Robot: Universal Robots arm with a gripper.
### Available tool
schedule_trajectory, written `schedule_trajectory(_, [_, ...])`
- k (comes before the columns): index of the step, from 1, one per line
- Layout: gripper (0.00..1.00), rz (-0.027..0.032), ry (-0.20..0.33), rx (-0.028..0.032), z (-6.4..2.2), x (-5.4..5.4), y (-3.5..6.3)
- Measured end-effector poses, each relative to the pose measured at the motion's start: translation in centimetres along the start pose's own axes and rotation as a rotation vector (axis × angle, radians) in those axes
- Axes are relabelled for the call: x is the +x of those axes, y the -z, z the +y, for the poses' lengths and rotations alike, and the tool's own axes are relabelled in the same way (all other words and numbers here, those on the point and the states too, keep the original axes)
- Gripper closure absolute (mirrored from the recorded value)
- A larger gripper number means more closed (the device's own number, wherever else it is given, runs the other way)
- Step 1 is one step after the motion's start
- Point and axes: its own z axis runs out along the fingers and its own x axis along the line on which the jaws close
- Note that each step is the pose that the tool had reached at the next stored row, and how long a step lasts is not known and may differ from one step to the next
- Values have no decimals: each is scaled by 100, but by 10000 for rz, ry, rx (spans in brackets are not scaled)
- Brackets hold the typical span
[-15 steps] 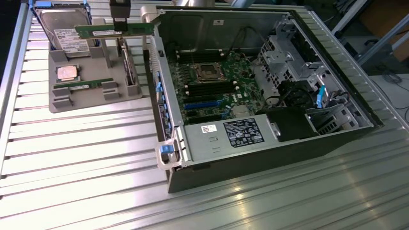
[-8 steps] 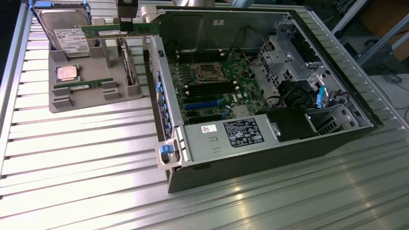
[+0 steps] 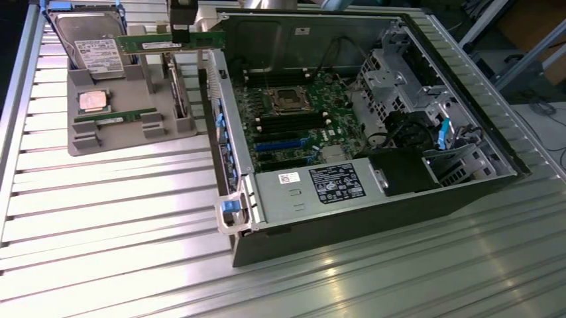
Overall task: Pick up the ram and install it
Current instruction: 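Pick up the ram and move it above insertion slot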
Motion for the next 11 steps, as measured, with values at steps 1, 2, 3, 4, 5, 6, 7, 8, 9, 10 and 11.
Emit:
schedule_trajectory(1, [87, 0, 0, 0, -7, 0, 0])
schedule_trajectory(2, [87, 0, 0, 0, -20, 1, 1])
schedule_trajectory(3, [87, 0, 0, 0, -35, 1, 1])
schedule_trajectory(4, [87, 0, 0, 1, -51, 2, 2])
schedule_trajectory(5, [87, 0, 0, 0, -62, 2, 3])
schedule_trajectory(6, [87, 0, 0, 0, -69, 2, 3])
schedule_trajectory(7, [87, 0, 0, 0, -80, 3, 3])
schedule_trajectory(8, [87, 0, 0, 0, -88, 3, 4])
schedule_trajectory(9, [87, 0, 0, 0, -96, 4, 4])
schedule_trajectory(10, [87, 0, 0, 0, -106, 4, 5])
schedule_trajectory(11, [87, 0, 0, 0, -118, 4, 5])
